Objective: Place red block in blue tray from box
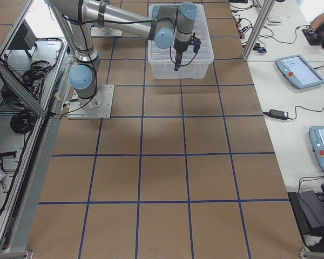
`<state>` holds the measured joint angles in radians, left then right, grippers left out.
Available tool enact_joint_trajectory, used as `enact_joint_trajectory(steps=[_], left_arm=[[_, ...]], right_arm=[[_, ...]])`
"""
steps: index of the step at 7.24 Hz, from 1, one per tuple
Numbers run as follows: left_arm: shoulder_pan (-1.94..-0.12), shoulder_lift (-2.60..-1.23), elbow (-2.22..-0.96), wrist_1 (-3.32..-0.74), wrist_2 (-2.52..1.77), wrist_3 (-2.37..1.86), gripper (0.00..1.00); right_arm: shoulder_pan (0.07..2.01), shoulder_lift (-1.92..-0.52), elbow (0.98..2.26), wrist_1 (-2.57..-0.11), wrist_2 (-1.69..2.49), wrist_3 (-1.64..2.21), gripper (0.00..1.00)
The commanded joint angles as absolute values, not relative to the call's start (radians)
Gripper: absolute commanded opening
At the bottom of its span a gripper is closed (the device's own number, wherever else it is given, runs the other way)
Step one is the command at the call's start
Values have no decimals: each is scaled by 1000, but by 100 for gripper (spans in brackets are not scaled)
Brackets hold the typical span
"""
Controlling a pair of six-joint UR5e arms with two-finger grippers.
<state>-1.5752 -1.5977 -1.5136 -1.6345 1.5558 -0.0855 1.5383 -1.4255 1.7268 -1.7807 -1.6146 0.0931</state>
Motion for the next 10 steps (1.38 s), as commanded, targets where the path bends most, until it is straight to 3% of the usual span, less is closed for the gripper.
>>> enact_joint_trajectory(steps=[1,7,10], left_arm=[[-1577,-1610,-1520,-1631,1551,-87,100],[-1578,-1600,-1512,-1632,1552,-84,100],[-1578,-1586,-1516,-1634,1551,-83,100]], right_arm=[[1528,-1436,1715,-1778,-1615,89,100],[1549,-1558,1709,-1763,-1609,103,100],[1552,-1615,1660,-1563,-1617,104,100]])
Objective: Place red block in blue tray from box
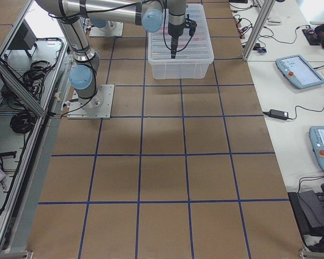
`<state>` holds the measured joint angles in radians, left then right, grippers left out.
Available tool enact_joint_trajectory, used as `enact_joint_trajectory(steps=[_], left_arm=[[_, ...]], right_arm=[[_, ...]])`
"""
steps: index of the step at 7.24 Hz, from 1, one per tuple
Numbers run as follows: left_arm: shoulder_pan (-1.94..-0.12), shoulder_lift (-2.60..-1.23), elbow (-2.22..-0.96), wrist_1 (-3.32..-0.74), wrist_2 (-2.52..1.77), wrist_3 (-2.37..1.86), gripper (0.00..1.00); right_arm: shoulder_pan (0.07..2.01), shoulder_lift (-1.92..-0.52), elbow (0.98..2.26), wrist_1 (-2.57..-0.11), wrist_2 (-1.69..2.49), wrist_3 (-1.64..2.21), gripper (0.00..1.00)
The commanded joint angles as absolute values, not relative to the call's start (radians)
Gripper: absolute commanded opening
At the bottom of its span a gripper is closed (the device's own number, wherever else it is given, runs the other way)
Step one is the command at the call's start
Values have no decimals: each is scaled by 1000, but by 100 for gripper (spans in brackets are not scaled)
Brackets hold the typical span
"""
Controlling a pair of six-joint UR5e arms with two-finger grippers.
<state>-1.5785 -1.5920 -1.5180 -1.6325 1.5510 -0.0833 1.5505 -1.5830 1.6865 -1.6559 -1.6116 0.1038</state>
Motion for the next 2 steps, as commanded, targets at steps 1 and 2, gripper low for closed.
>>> enact_joint_trajectory(steps=[1,2], left_arm=[[-1578,-1586,-1516,-1634,1552,-84,100],[-1578,-1598,-1513,-1634,1555,-83,100]], right_arm=[[1552,-1635,1652,-1495,-1621,103,100],[1552,-1650,1652,-1499,-1609,88,100]])
